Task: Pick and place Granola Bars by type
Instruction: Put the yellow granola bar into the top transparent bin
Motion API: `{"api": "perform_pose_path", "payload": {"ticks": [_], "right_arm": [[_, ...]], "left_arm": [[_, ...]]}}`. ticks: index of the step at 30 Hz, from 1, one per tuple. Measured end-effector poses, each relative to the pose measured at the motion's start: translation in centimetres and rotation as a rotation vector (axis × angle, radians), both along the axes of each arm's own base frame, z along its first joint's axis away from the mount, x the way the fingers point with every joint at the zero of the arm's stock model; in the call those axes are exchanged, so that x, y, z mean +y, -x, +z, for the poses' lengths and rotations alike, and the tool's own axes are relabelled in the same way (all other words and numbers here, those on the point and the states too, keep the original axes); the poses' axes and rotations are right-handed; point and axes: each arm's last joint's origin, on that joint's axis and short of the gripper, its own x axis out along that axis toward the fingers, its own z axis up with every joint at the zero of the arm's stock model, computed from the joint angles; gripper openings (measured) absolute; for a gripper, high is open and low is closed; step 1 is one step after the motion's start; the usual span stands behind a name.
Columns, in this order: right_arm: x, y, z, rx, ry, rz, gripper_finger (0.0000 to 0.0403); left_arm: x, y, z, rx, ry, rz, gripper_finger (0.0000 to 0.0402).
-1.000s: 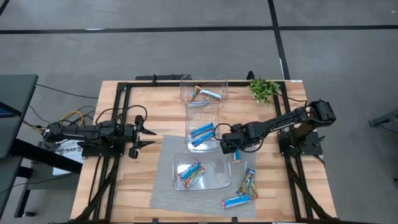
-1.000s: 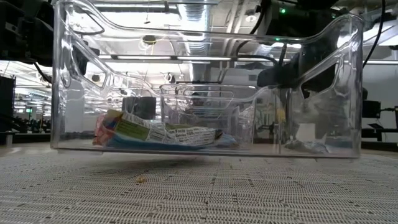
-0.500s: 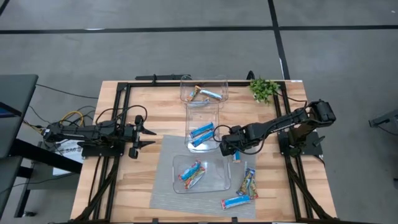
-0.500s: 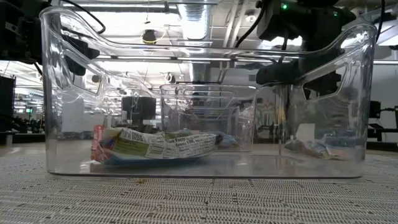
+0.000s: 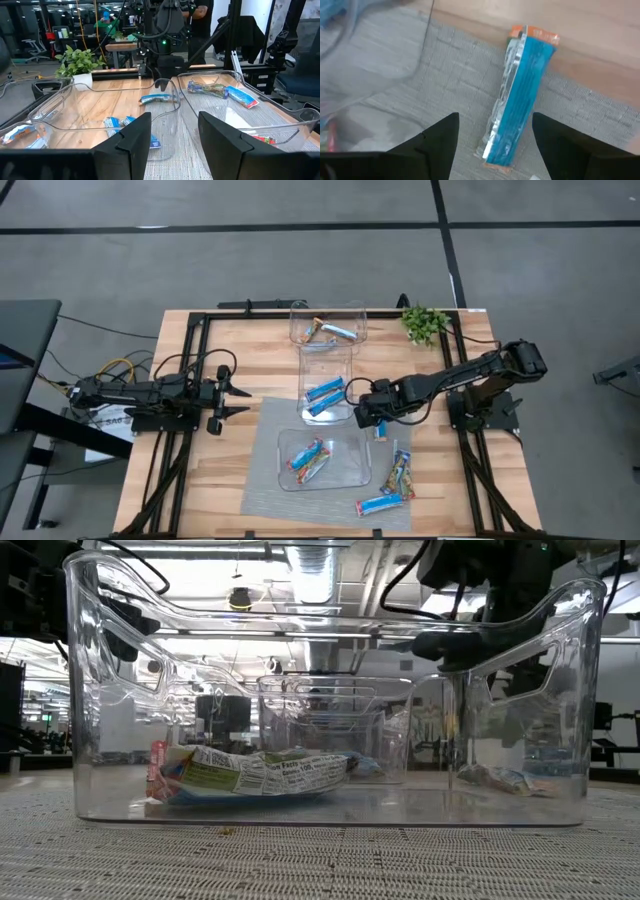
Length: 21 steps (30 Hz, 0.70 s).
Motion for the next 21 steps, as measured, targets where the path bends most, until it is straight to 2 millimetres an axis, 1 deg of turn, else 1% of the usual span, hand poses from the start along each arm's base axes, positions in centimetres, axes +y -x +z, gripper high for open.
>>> {"api": "perform_pose_path", "payload": {"ticks": [7,11,14,21], "right_arm": [[-1.4,-0.1,0.0,0.005,0.016,-0.029,0.0244],[-2.0,0.1,-0.1,0.033,0.041,-0.047,0.0244],[-2.0,0.3,-0.1,0.049,0.046,-0.049,0.0244],[-2.0,0.9,-1.0,0.073,0.022,-0.059,0.0244]], "left_arm": [[0.0,0.0,0.0,-0.001,0.000,0.000,0.0158],[0.0,0.0,0.0,0.000,0.000,0.000,0.0158],[0.0,0.0,0.0,-0.001,0.000,0.000,0.0158],[0.0,0.0,0.0,0.000,0.000,0.000,0.0158]]}}
